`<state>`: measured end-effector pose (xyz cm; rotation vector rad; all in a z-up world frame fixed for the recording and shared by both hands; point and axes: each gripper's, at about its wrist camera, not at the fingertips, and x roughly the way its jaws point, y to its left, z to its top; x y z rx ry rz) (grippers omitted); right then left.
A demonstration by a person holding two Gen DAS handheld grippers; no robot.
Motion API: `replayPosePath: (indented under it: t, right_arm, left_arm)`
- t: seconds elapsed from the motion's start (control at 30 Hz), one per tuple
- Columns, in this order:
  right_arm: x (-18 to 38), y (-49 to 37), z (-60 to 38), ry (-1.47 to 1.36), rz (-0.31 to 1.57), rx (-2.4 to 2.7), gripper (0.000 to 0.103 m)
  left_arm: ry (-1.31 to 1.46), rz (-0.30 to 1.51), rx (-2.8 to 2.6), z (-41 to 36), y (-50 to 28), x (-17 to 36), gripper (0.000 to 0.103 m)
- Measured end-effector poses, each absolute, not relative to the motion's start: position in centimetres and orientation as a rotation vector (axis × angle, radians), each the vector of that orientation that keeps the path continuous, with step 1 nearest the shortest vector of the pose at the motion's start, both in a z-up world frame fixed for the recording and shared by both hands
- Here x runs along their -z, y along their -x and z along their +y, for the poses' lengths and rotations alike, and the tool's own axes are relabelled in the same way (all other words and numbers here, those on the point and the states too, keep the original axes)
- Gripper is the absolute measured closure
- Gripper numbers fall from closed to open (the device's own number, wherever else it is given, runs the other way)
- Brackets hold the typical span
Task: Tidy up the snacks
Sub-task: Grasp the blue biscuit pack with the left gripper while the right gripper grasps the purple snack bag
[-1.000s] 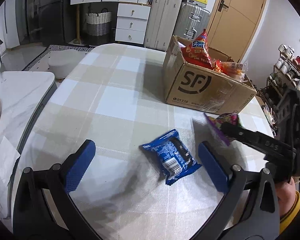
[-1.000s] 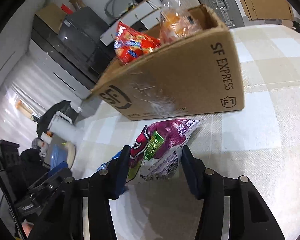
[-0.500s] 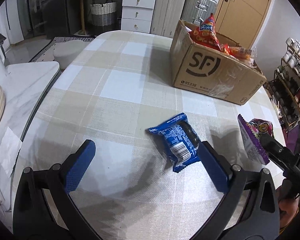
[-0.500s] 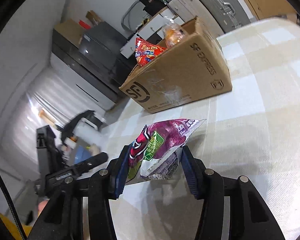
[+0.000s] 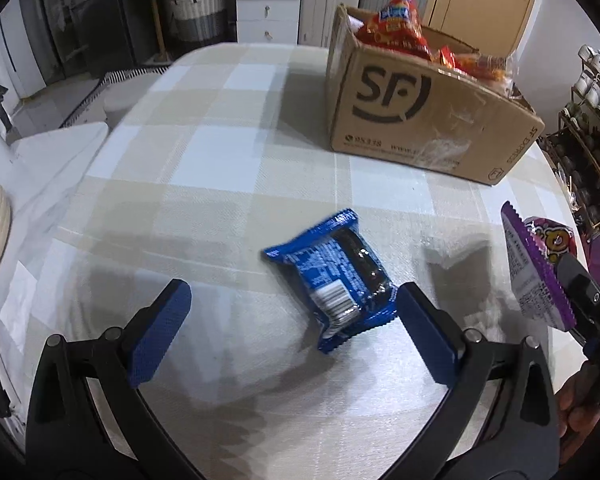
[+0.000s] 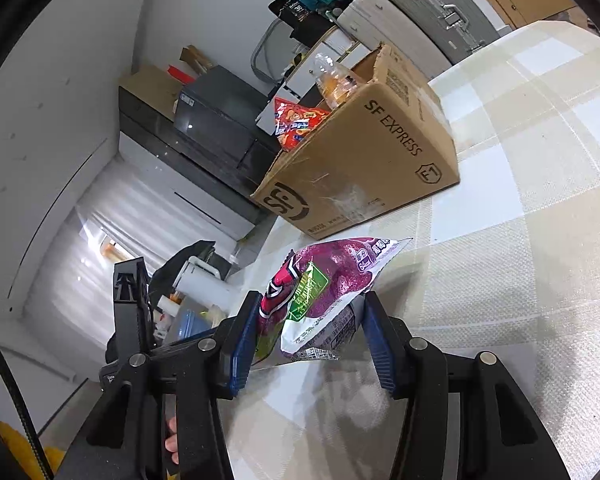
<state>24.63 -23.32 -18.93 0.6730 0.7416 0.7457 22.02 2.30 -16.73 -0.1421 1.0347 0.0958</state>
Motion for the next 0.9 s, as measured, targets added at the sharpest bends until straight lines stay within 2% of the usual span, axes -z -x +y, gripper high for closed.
replayPosePath:
  t: [0.47,0.6,0.67,0.7,0.87,0.9]
  right_arm:
    - [18.4,-24.0,-23.4,-0.633,0.725,-0.721,0.052]
    - [18.3,-24.1,-23.4,-0.638,0.721,-0.721,0.052]
    - [18.4,-24.1,-23.4,-0.639,0.721,-0.721,0.052]
    - [18.4,-24.2,-23.3,-0.639,0.723,-0.721,0.052]
    - [18.4,-24.1,-23.3,-0.637,0.721,-0.718,0.052]
    - [18.4,-24.1,-23.3,-0.639,0.720,-0.718,0.052]
  left_arm:
    - [0.058,1.094,-0.134,0.4,-25.7,18.7,0.001]
    - [0.115,1.090,-0.054,0.5,-25.3,19.1,0.021]
    - [0.102,1.083,-0.043,0.4,-24.9,19.0,0.026]
    - [0.092,1.077,-0.018,0.3,-24.7,18.8,0.033]
    - [0.060,1.063,0.028,-0.1,-24.0,18.6,0.050]
    - [0.054,1.058,0.041,-0.1,-23.9,18.4,0.059]
